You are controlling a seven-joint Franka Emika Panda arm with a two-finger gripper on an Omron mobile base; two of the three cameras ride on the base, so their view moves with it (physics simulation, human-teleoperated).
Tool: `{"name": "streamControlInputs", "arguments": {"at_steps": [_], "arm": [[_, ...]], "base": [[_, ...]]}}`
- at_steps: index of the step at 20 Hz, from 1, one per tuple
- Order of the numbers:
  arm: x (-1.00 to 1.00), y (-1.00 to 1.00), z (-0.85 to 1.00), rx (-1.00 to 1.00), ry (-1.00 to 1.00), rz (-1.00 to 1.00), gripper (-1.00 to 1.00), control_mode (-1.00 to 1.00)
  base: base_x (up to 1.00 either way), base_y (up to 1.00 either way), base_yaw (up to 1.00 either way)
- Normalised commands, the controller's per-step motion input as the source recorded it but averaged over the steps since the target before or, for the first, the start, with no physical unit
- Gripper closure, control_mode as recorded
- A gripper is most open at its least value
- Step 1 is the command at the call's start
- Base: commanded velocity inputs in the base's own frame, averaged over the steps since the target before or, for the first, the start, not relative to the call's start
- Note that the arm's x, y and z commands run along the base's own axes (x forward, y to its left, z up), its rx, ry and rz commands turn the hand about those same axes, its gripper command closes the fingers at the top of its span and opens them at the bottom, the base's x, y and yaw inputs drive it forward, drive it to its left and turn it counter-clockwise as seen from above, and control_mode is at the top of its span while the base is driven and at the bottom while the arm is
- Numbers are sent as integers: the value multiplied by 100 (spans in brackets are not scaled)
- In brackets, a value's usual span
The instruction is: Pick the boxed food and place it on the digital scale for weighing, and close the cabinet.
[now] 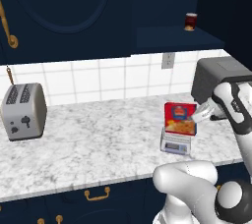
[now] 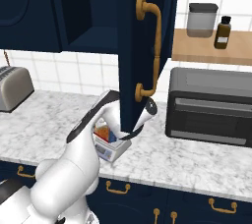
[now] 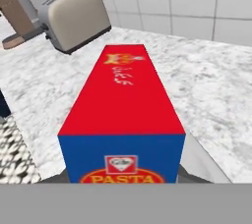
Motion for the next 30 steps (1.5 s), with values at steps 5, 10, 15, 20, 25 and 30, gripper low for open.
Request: {"name": "streamControlInputs", "arguments": {"at_steps": [5,10,15,20,25,30], "arm": [[10,-7,-7,3,-9,1,100,-100],[8,0,-12,0,-6,1,100,-100],[9,0,-21,-1,-1,1,100,-100],[1,0,-35,-4,0,2,100,-100],[2,0,-5,0,-1,1,100,-100],[0,0,0,0,-2,0,100,-100]], "base": [[0,0,0],[0,0,0],[0,0,0],[0,0,0],[0,0,0],[0,0,0]]}}
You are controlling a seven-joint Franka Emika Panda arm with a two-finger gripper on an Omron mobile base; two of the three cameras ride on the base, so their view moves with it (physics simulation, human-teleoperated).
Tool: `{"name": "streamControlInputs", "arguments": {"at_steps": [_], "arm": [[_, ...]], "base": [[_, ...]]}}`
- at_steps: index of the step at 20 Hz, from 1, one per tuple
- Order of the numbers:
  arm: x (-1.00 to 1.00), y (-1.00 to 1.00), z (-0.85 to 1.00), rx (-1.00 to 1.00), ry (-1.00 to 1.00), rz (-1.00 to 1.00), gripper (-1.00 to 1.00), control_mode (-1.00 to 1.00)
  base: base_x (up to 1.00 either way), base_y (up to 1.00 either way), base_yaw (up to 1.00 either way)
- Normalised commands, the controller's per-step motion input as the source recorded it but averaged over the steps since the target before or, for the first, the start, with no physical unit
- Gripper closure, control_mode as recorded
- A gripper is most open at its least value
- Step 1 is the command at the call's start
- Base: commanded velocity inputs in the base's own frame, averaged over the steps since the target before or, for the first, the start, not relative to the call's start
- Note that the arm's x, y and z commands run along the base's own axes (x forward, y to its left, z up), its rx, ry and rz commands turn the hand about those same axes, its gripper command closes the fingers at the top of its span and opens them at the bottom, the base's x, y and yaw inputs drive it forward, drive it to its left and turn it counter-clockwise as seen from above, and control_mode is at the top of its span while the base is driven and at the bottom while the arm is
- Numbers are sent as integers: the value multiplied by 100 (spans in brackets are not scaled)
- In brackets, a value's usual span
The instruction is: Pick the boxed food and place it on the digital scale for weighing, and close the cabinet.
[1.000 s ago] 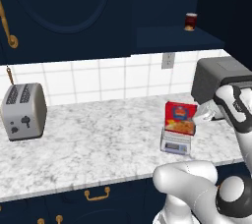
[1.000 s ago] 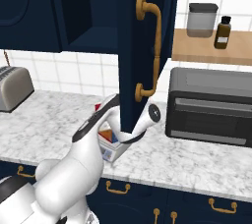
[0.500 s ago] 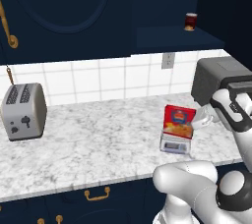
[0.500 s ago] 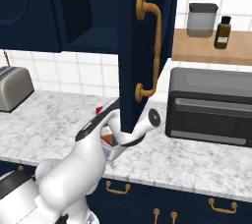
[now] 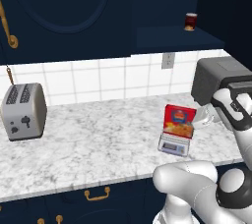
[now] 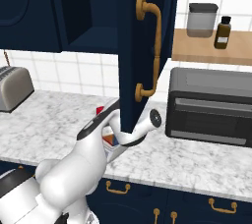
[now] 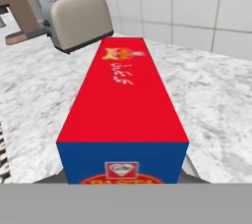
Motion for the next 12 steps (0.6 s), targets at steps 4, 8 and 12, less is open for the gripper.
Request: {"name": "streamControlInputs", "arguments": {"at_steps": [4,8,12], "arm": [[0,0,-1,0,-7,0,100,-100],[0,0,-10,0,-3,0,100,-100],[0,0,-3,0,0,0,-100,-100]], "base": [[0,0,0],[0,0,0],[0,0,0]]}}
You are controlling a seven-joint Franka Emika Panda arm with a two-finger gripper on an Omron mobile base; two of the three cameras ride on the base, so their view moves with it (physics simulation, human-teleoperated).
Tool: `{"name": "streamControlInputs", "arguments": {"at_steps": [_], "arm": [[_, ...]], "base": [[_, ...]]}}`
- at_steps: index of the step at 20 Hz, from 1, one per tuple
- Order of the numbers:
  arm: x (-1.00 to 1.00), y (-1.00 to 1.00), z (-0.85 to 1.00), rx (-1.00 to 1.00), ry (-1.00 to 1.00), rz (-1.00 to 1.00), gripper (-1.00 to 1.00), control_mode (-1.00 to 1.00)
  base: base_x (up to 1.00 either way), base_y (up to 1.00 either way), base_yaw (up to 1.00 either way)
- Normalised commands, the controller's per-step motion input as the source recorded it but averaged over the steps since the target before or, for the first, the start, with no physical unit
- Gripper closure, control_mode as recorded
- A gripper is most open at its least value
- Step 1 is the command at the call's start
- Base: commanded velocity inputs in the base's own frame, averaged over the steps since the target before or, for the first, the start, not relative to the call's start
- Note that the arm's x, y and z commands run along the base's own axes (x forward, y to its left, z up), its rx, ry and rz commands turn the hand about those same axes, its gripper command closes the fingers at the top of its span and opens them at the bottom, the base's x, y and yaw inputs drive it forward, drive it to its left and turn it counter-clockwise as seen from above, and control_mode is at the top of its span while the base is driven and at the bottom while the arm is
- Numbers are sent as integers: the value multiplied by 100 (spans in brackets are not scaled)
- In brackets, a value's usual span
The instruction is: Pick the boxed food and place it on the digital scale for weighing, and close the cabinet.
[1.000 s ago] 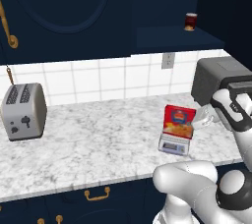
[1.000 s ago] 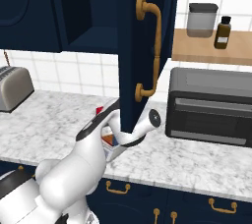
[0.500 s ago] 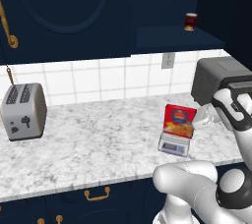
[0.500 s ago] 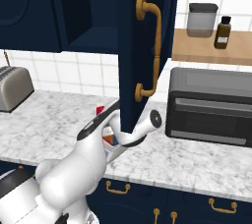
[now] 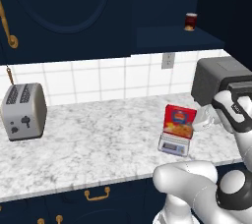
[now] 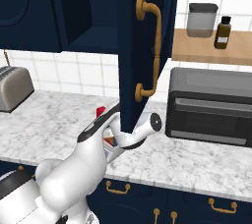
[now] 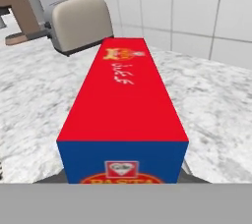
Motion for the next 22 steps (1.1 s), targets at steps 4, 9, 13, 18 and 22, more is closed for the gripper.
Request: {"name": "streamControlInputs", "arguments": {"at_steps": [4,9,13,18,22], "arm": [[0,0,0,0,0,0,-100,-100],[-7,-15,0,0,-3,0,-100,-100],[-16,-25,0,0,-5,0,-100,-100],[-18,-26,0,0,-8,0,-100,-100],[-8,-27,0,0,-7,0,-100,-100]], "base": [[0,0,0],[0,0,0],[0,0,0],[0,0,0],[0,0,0]]}}
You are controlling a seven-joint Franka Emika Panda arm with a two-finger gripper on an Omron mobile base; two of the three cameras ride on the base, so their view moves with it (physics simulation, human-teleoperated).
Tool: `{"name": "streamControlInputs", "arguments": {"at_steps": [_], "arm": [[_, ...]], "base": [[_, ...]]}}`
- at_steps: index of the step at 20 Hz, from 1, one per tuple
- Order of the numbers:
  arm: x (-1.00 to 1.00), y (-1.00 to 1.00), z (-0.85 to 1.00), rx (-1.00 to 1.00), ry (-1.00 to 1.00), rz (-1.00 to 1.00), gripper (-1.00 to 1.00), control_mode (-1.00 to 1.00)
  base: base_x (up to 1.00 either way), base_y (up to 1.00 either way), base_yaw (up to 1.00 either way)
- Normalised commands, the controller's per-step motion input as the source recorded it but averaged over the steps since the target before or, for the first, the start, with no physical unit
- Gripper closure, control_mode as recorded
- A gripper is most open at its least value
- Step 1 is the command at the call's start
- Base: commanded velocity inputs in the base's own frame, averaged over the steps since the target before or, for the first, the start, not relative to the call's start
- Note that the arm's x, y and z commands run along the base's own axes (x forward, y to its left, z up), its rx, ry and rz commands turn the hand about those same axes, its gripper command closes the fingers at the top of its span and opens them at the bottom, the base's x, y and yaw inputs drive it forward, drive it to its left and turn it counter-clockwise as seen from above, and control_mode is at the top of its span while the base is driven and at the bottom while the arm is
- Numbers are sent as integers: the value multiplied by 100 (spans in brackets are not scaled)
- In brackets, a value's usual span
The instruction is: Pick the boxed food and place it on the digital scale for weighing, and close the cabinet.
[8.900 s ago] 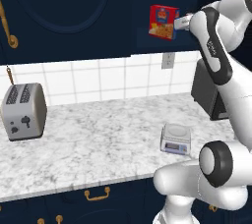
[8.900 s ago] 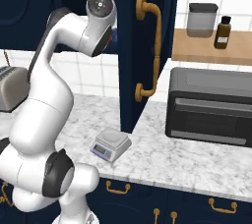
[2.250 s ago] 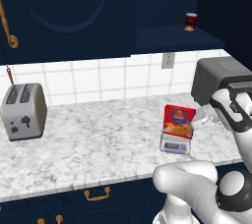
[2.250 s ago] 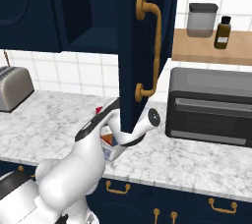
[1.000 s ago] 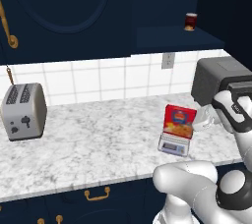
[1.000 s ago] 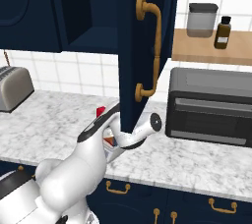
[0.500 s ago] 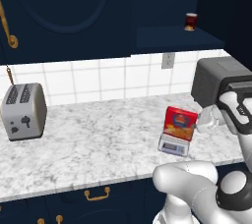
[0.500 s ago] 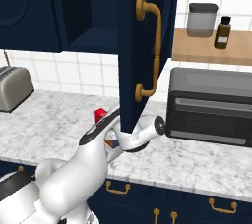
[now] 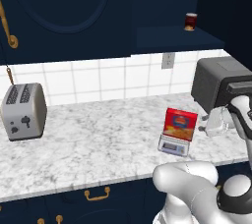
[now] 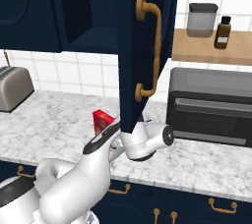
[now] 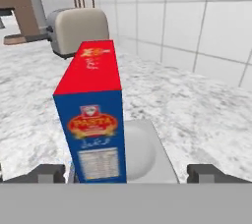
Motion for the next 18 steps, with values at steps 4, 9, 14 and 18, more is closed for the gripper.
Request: {"name": "streamControlInputs", "arguments": {"at_steps": [4,9,14,18], "arm": [[-87,-30,-2,0,-3,-3,-100,-100],[-100,-28,-6,9,-6,-9,-100,-100],[-87,-46,58,14,-20,-11,-100,-100],[-32,-31,100,14,-20,-5,-100,-100]], "base": [[0,0,0],[0,0,0],[0,0,0],[0,0,0]]}}
